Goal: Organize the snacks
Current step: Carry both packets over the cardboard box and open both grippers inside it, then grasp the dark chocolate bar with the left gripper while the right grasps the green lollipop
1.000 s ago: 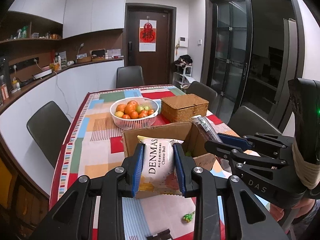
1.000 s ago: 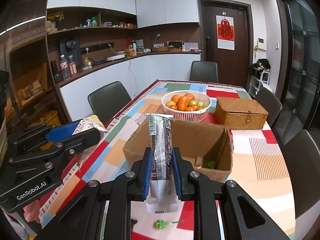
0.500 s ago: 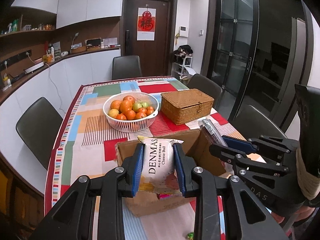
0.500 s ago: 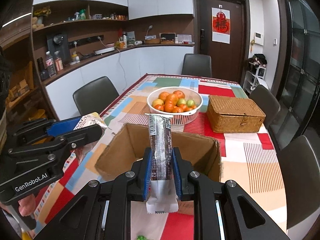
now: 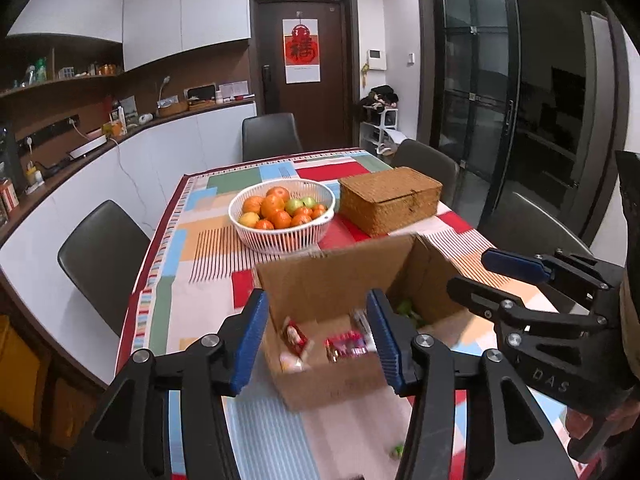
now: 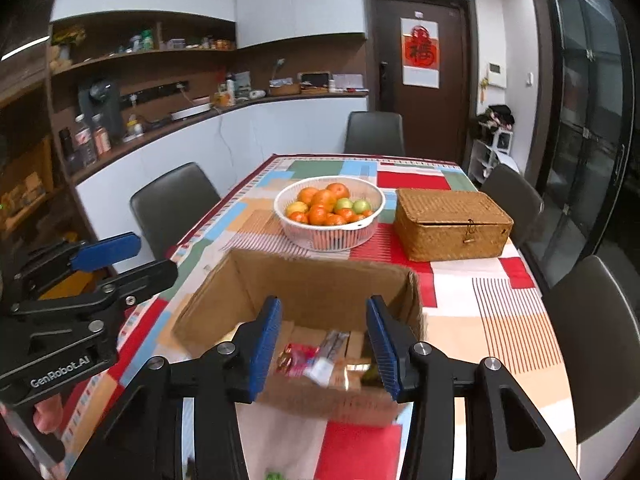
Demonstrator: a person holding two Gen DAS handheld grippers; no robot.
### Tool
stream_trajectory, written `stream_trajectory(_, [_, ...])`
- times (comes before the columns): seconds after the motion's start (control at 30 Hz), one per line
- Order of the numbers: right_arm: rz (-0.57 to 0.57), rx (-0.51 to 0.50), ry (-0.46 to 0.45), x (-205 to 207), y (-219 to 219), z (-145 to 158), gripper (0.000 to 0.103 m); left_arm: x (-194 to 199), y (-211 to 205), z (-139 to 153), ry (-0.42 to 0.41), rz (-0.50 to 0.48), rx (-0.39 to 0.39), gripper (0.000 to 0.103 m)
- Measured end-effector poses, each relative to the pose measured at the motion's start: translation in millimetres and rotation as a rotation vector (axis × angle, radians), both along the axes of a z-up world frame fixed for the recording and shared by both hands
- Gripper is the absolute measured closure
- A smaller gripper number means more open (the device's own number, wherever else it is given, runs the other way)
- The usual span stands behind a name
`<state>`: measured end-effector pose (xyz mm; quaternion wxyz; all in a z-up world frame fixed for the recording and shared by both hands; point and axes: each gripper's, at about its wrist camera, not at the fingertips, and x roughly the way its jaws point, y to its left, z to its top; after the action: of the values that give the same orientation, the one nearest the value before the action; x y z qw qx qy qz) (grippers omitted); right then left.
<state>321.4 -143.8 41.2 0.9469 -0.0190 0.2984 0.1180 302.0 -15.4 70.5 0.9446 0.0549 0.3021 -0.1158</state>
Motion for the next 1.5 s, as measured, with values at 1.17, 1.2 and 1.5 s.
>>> stream_trajectory(1.17, [0.066,0.05,0.286,-116.6,5.8,-155.7,0.058,-98.8,6.9,-165.9,0.405,-0.001,-0.044,0.046])
stream_trajectory(1.2, [0.068,0.051,0.296,-114.8,6.2,-159.1,0.058,-97.2,7.0,-169.1,0.413,0.0,-0.044,0.046])
stream_trajectory(1.5, [0.083,0.066,0.375,-94.3,7.9,-185.9,0.058,-79.7,6.3,-200.8,0.496,0.027,-0.06,0.046])
